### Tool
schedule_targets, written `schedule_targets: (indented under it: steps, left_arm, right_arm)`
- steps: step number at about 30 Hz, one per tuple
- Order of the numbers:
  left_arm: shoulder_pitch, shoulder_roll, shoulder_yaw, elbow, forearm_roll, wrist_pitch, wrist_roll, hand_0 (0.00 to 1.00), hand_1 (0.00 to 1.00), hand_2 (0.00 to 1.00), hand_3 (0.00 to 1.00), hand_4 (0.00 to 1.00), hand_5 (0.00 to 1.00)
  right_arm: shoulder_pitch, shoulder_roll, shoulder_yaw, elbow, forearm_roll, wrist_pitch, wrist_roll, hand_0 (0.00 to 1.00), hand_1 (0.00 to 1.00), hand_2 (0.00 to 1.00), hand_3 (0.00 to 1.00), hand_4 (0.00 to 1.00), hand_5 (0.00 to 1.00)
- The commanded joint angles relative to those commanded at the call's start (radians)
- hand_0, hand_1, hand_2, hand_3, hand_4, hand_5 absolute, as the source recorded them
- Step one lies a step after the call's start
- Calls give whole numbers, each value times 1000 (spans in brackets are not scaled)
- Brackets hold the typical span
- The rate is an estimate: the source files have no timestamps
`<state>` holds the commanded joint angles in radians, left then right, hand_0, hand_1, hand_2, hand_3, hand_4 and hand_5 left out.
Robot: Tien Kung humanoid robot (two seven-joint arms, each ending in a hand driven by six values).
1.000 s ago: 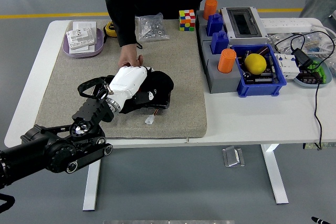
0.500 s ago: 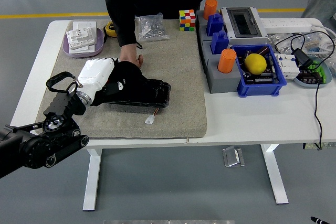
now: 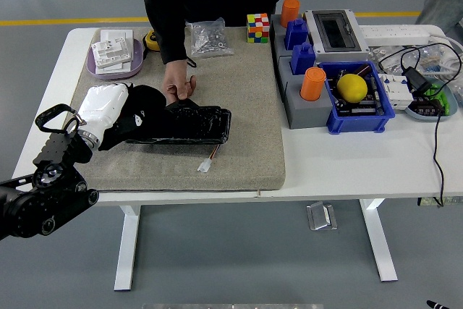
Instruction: Pick the rag up,wipe the panel,place it on the desk
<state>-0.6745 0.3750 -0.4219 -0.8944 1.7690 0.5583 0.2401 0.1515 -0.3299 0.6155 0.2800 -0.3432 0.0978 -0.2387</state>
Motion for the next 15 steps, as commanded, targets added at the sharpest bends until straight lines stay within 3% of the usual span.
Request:
schedule_targets:
  steps: [15]
  left_arm:
    - [15, 25, -19, 3, 16, 2, 8, 221, 105, 672, 637, 472, 111]
  right_arm:
    - [-2, 0, 2, 0, 1, 0, -1, 779, 650, 715, 637, 998, 562]
